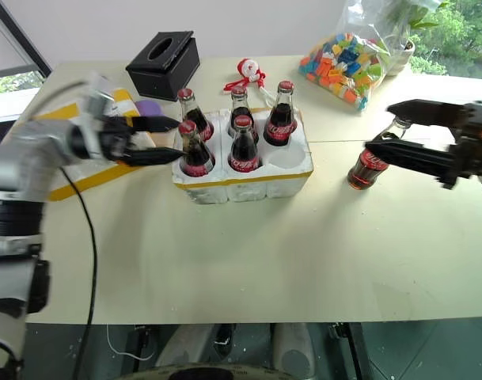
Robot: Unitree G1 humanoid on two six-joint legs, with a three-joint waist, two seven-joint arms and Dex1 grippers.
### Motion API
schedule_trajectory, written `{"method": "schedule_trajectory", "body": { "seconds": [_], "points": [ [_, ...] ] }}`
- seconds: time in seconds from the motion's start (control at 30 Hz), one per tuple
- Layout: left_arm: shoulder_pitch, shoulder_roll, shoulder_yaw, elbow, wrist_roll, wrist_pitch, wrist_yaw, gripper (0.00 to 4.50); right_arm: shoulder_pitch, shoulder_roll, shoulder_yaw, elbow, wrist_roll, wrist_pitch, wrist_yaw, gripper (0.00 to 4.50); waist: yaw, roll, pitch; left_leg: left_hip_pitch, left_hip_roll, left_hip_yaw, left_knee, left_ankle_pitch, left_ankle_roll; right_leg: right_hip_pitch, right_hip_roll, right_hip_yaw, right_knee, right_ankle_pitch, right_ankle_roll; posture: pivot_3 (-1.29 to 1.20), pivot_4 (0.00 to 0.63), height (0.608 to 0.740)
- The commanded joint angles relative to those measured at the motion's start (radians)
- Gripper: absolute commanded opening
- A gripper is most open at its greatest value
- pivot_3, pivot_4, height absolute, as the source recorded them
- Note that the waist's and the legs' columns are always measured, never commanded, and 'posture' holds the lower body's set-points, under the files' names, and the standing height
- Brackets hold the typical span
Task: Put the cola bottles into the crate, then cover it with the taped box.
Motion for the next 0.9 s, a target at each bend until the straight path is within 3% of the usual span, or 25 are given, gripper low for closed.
{"method": "schedule_trajectory", "body": {
  "seconds": [0.03, 0.13, 0.23, 0.37, 0.57, 0.9],
  "points": [
    [0.039, 0.085, 0.100, -0.133, -0.142, 0.117, -0.039, 4.47, 0.119, 0.034, -0.218, -0.086, -0.001, 0.072, 0.016, 4.50, 0.003, 0.000, -0.001, 0.001, 0.000, 0.000, 0.000, 0.000, 0.000, 0.001, 0.000, 0.000, -0.001, 0.000, 0.000, 0.00, 0.150, 0.732],
    [0.128, 0.136, 0.119, -0.240, -0.196, 0.148, -0.060, 4.47, 0.241, 0.115, -0.326, -0.168, 0.015, 0.115, -0.019, 4.50, 0.005, 0.000, -0.001, 0.006, 0.000, 0.000, 0.000, -0.004, 0.006, 0.008, -0.001, 0.000, -0.002, 0.000, 0.000, 0.00, 0.150, 0.732],
    [0.190, 0.108, 0.105, -0.322, -0.216, 0.142, -0.008, 4.47, 0.328, 0.235, -0.332, -0.260, 0.009, 0.107, -0.113, 4.50, 0.003, -0.002, -0.002, 0.017, 0.002, -0.001, -0.001, -0.005, 0.004, 0.021, 0.001, 0.000, -0.009, -0.001, -0.001, 0.00, 0.150, 0.732],
    [0.212, 0.053, 0.077, -0.378, -0.220, 0.130, 0.063, 4.47, 0.340, 0.391, -0.243, -0.329, -0.027, 0.054, -0.296, 4.50, 0.001, -0.004, -0.004, 0.017, 0.003, 0.000, -0.001, -0.005, 0.004, 0.022, 0.003, 0.000, -0.013, -0.001, -0.004, 0.00, 0.150, 0.732],
    [0.239, -0.003, 0.054, -0.438, -0.235, 0.118, 0.132, 4.47, 0.261, 0.595, 0.013, -0.323, -0.180, -0.111, -0.546, 4.50, -0.001, -0.004, -0.004, 0.016, 0.003, 0.001, -0.005, -0.003, 0.004, 0.018, 0.003, 0.002, -0.013, 0.001, -0.001, 0.00, 0.150, 0.732],
    [0.254, -0.025, 0.051, -0.466, -0.260, 0.113, 0.195, 4.47, 0.088, 0.622, 0.223, -0.052, -0.322, -0.299, -0.620, 4.50, 0.000, -0.003, -0.004, 0.016, 0.003, 0.000, -0.005, -0.003, 0.004, 0.018, 0.005, 0.002, -0.013, 0.001, -0.001, 0.00, 0.150, 0.732]
  ]
}}
